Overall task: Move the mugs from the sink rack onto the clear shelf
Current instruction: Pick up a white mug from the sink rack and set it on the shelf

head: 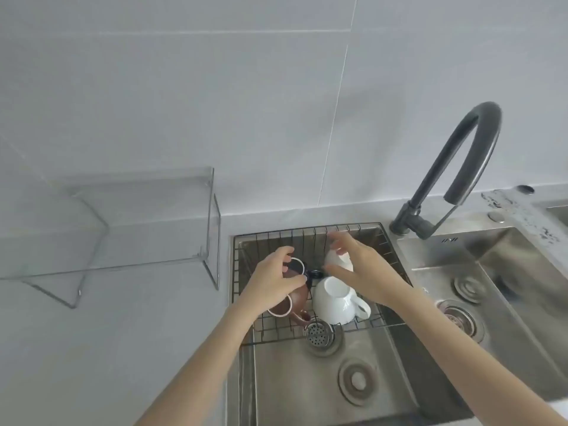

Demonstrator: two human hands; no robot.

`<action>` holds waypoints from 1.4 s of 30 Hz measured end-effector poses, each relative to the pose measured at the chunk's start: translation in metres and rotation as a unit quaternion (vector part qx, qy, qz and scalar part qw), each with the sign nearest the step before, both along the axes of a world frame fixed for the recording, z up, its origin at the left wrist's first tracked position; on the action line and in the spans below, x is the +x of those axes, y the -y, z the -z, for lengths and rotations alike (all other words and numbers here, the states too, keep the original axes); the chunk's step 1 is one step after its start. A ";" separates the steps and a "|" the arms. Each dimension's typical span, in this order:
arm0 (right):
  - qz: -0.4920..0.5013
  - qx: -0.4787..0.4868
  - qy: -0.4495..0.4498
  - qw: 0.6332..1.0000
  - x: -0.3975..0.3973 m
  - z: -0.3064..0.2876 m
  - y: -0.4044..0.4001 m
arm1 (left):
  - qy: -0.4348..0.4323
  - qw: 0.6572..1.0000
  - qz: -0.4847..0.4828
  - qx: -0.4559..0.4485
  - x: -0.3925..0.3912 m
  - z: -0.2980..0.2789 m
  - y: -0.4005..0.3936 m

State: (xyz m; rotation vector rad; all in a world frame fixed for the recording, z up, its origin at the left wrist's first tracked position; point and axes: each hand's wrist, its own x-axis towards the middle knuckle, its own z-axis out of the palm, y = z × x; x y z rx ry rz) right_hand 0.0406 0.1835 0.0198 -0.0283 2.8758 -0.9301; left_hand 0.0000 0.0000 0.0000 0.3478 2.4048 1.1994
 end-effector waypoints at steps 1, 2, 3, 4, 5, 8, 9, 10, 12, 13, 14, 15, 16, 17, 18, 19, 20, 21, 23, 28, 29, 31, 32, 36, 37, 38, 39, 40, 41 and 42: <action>0.020 -0.008 0.009 1.000 0.001 0.008 -0.007 | 0.006 1.000 0.011 -0.008 -0.001 0.005 -0.007; 0.034 -0.013 0.018 0.999 0.000 0.017 -0.016 | 0.010 1.000 0.020 -0.015 -0.003 0.012 -0.015; 0.043 -0.014 0.033 0.998 0.003 0.025 -0.022 | 0.019 0.999 0.028 -0.026 -0.002 0.019 -0.020; 0.054 -0.016 0.056 0.997 0.006 0.032 -0.027 | 0.031 0.998 0.037 -0.035 -0.002 0.026 -0.026; 0.061 -0.020 0.073 0.995 0.006 0.041 -0.033 | 0.044 0.997 0.044 -0.041 -0.003 0.033 -0.033; 0.076 -0.032 0.112 0.990 0.011 0.066 -0.046 | 0.076 0.993 0.069 -0.059 -0.004 0.053 -0.054; 0.080 -0.037 0.125 0.988 0.012 0.074 -0.050 | 0.086 0.991 0.074 -0.066 -0.005 0.057 -0.060; 0.086 -0.042 0.137 0.986 0.012 0.081 -0.053 | 0.093 0.990 0.076 -0.073 -0.006 0.061 -0.065; 0.095 -0.059 0.155 0.982 0.013 0.093 -0.057 | 0.108 0.988 0.075 -0.085 -0.009 0.070 -0.074; 0.099 -0.068 0.163 0.979 0.013 0.099 -0.059 | 0.114 0.987 0.074 -0.088 -0.011 0.074 -0.078; 0.102 -0.077 0.170 0.977 0.012 0.103 -0.060 | 0.121 0.986 0.073 -0.087 -0.011 0.076 -0.081; 0.105 -0.085 0.175 0.975 0.012 0.107 -0.060 | 0.130 0.985 0.073 -0.086 -0.012 0.079 -0.084; 0.107 -0.089 0.180 0.974 0.012 0.109 -0.060 | 0.139 0.984 0.074 -0.086 -0.012 0.081 -0.086; 0.109 -0.096 0.187 0.972 0.012 0.112 -0.061 | 0.146 0.982 0.075 -0.088 -0.012 0.084 -0.087; 0.110 -0.100 0.194 0.970 0.011 0.114 -0.061 | 0.150 0.981 0.077 -0.091 -0.012 0.088 -0.088; 0.110 -0.106 0.200 0.968 0.010 0.116 -0.061 | 0.146 0.982 0.078 -0.093 -0.012 0.092 -0.089; 0.110 -0.114 0.206 0.966 0.009 0.117 -0.061 | 0.140 0.983 0.078 -0.093 -0.012 0.096 -0.089; 0.112 -0.123 0.211 0.963 0.008 0.119 -0.062 | 0.134 0.983 0.077 -0.095 -0.012 0.098 -0.090; 0.122 -0.142 0.212 0.959 0.008 0.121 -0.062 | 0.119 0.987 0.069 -0.086 -0.010 0.101 -0.089; 0.154 -0.183 0.199 0.950 0.008 0.122 -0.061 | 0.078 0.994 0.048 -0.068 -0.009 0.099 -0.089; 0.156 -0.187 0.195 0.950 0.009 0.122 -0.061 | 0.069 0.994 0.047 -0.071 -0.008 0.098 -0.089; 0.159 -0.187 0.183 0.952 0.009 0.120 -0.061 | 0.051 0.994 0.046 -0.083 -0.008 0.094 -0.089; 0.163 -0.186 0.175 0.953 0.010 0.117 -0.060 | 0.047 0.994 0.045 -0.087 -0.008 0.090 -0.089; 0.164 -0.167 0.133 0.963 0.004 0.090 -0.059 | 0.007 0.997 0.040 -0.070 -0.012 0.061 -0.084; 0.155 -0.159 0.121 0.967 0.000 0.080 -0.058 | -0.011 0.997 0.035 -0.064 -0.015 0.052 -0.082; 0.144 -0.152 0.105 0.972 -0.005 0.067 -0.055 | -0.031 0.998 0.024 -0.057 -0.017 0.038 -0.077; 0.131 -0.151 0.086 0.976 -0.011 0.053 -0.050 | -0.049 0.997 0.011 -0.051 -0.020 0.024 -0.070; 0.120 -0.152 0.069 0.979 -0.018 0.039 -0.045 | -0.065 0.997 -0.003 -0.045 -0.023 0.010 -0.063; 0.110 -0.154 0.052 0.981 -0.024 0.024 -0.038 | -0.084 0.996 -0.014 -0.039 -0.026 -0.004 -0.055; 0.098 -0.156 0.036 0.982 -0.030 0.008 -0.028 | -0.103 0.994 -0.024 -0.034 -0.030 -0.017 -0.045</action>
